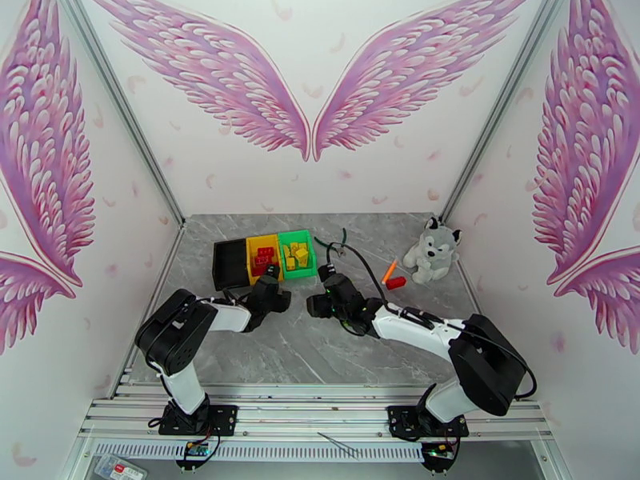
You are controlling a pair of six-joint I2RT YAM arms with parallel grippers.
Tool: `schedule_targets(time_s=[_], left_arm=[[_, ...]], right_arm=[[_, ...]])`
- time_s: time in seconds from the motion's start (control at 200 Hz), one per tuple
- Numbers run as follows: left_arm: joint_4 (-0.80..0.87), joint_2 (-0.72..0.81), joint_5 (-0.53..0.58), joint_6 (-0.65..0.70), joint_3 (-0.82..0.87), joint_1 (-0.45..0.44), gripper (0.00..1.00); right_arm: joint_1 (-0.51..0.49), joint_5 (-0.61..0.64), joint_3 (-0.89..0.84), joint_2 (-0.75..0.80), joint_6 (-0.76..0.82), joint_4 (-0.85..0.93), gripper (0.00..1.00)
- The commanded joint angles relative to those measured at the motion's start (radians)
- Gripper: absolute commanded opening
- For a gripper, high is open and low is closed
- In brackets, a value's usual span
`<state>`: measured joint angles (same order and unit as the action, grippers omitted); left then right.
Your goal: Sort the legos into containers by color
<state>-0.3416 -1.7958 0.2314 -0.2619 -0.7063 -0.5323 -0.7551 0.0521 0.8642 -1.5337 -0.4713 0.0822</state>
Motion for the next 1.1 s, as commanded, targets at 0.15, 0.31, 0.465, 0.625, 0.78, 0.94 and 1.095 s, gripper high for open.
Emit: schedule_targets(time_s=[0.15, 0.31, 0.465, 0.625, 0.78, 0.94, 1.095], left_arm=[[0.077, -0.075, 0.056, -0.056, -0.093, 0.011, 0.69], [0.093, -0.085, 0.055, -0.077, -0.11, 0.009, 0.56], [0.101, -0.041, 0.054, -0.08, -0.072, -0.005, 0.42], [0.129, 0.051, 0.037, -0.088, -0.012, -0.035, 0.31], [0.161, 0.161, 0.021, -0.107, 0.038, -0.061, 0.28], [0.219, 0.277, 0.066, -0.107, 0.029, -0.056, 0.29], [0.281, 0.283, 0.097, -0.076, -0.06, -0.005, 0.29]], right_arm=[[0.006, -0.006, 0.02, -0.008, -0.006, 0.007, 0.62], [0.005, 0.002, 0.018, -0.002, -0.004, 0.013, 0.62], [0.006, 0.012, 0.012, 0.008, -0.003, 0.013, 0.62], [0.005, 0.021, 0.012, 0.009, -0.004, 0.01, 0.62], [0.007, 0.044, 0.01, 0.012, -0.012, 0.01, 0.61], [0.008, 0.061, 0.005, 0.028, -0.019, 0.013, 0.61], [0.01, 0.076, -0.007, 0.054, -0.024, 0.018, 0.61]])
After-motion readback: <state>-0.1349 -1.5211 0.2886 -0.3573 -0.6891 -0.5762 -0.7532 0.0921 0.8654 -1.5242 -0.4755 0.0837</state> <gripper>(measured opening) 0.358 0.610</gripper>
